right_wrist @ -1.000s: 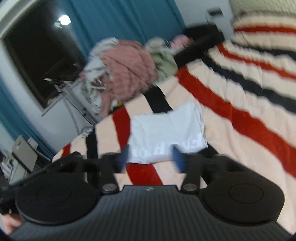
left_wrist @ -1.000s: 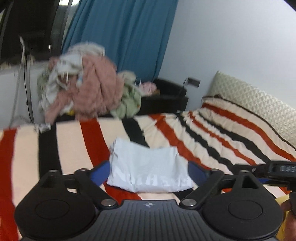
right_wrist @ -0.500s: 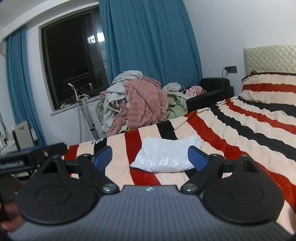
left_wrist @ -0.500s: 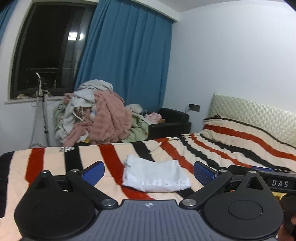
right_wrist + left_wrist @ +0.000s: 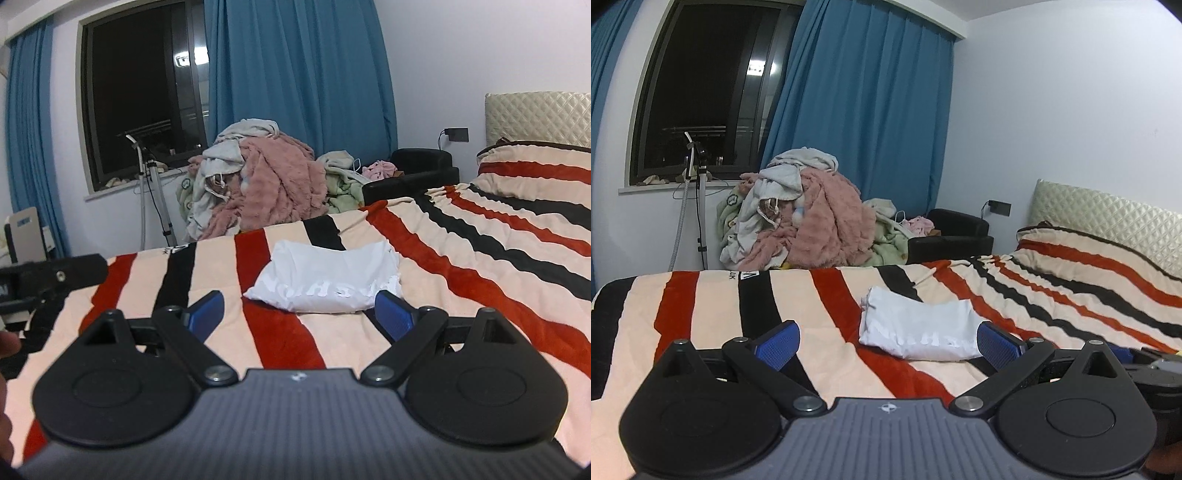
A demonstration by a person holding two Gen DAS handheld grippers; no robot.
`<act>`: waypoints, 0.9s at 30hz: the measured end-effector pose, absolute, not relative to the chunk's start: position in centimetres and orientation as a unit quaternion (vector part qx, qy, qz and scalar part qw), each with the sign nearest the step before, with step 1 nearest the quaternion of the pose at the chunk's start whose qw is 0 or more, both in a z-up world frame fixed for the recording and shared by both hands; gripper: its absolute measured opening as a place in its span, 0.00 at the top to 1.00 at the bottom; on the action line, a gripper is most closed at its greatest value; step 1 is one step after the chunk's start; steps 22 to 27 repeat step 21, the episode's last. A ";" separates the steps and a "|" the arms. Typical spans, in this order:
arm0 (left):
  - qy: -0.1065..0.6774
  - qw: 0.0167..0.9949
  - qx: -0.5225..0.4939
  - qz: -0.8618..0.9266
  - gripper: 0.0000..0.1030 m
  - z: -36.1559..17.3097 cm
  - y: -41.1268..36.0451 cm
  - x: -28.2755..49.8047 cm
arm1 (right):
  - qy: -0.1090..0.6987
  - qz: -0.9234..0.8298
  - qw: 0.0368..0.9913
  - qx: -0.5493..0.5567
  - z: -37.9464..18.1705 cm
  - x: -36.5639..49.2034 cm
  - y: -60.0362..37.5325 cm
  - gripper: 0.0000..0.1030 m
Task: Fold clothes
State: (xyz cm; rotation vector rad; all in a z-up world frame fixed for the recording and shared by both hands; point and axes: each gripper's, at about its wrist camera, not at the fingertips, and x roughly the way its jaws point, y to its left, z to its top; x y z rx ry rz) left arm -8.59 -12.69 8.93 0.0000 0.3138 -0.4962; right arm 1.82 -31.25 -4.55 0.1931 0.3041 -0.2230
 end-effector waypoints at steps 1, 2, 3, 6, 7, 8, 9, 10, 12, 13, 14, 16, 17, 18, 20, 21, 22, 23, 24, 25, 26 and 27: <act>0.154 0.958 0.003 -0.242 0.00 8.6 -12.7 -8.5 | 0.153 -0.113 0.977 0.094 -4.7 2.0 -31.2 0.13; 0.155 0.958 0.006 -0.240 0.00 8.4 -12.9 -8.3 | 0.154 -0.114 0.977 0.093 -4.8 2.0 -31.1 0.13; 0.155 0.959 0.009 -0.237 0.00 8.2 -13.0 -8.2 | 0.153 -0.116 0.977 0.092 -4.8 2.0 -31.0 0.13; 0.163 0.959 0.011 -0.232 0.00 7.7 -13.1 -7.9 | 0.150 -0.120 0.977 0.088 -5.0 1.9 -30.8 0.13; 0.167 0.959 0.011 -0.231 0.00 7.6 -13.1 -7.8 | 0.150 -0.120 0.978 0.086 -5.0 1.9 -30.7 0.13; 0.168 0.959 0.012 -0.228 0.00 7.5 -13.2 -7.7 | 0.151 -0.119 0.978 0.085 -5.0 1.9 -30.7 0.13; 0.169 0.959 0.015 -0.226 0.00 7.4 -13.4 -7.6 | 0.151 -0.119 0.978 0.084 -5.1 1.9 -30.6 0.13; 0.169 0.960 0.017 -0.225 0.00 7.4 -13.4 -7.6 | 0.153 -0.118 0.978 0.084 -5.1 1.9 -30.6 0.13; 0.170 0.959 0.017 -0.225 0.00 7.3 -13.7 -7.6 | 0.155 -0.117 0.977 0.085 -5.1 1.9 -30.7 0.13; 0.170 0.959 0.016 -0.226 0.00 7.2 -13.7 -7.6 | 0.155 -0.117 0.977 0.084 -5.1 1.9 -30.7 0.13; 0.171 0.959 0.016 -0.226 0.00 7.1 -13.8 -7.6 | 0.156 -0.118 0.977 0.084 -5.1 1.9 -30.6 0.13; 0.171 0.959 0.019 -0.224 0.00 7.0 -14.0 -7.6 | 0.156 -0.118 0.977 0.083 -5.1 1.9 -30.6 0.13; 0.172 0.959 0.020 -0.223 0.00 6.9 -14.0 -7.6 | 0.157 -0.118 0.977 0.083 -5.1 1.8 -30.6 0.13; 0.173 0.959 0.021 -0.222 0.00 6.9 -14.1 -7.6 | 0.157 -0.119 0.977 0.082 -5.1 1.8 -30.6 0.13; 0.173 0.959 0.019 -0.223 0.00 6.9 -14.1 -7.5 | 0.158 -0.119 0.977 0.081 -5.1 1.8 -30.5 0.13; 0.173 0.959 0.018 -0.223 0.00 6.8 -14.1 -7.5 | 0.158 -0.119 0.977 0.080 -5.1 1.8 -30.5 0.13; 0.173 0.959 0.018 -0.223 0.00 6.8 -14.1 -7.5 | 0.158 -0.119 0.977 0.080 -5.1 1.8 -30.5 0.13; 0.173 0.959 0.018 -0.223 0.00 6.8 -14.1 -7.5 | 0.158 -0.119 0.977 0.080 -5.1 1.8 -30.5 0.13; 0.173 0.959 0.018 -0.223 0.00 6.8 -14.1 -7.5 | 0.158 -0.119 0.977 0.080 -5.1 1.8 -30.5 0.13; 0.173 0.959 0.018 -0.223 0.00 6.8 -14.1 -7.5 | 0.158 -0.119 0.977 0.080 -5.1 1.8 -30.5 0.13; 0.173 0.959 0.018 -0.223 0.00 6.8 -14.1 -7.5 | 0.158 -0.119 0.977 0.080 -5.1 1.8 -30.5 0.13; 0.173 0.959 0.018 -0.223 0.00 6.8 -14.1 -7.5 | 0.158 -0.119 0.977 0.080 -5.1 1.8 -30.5 0.13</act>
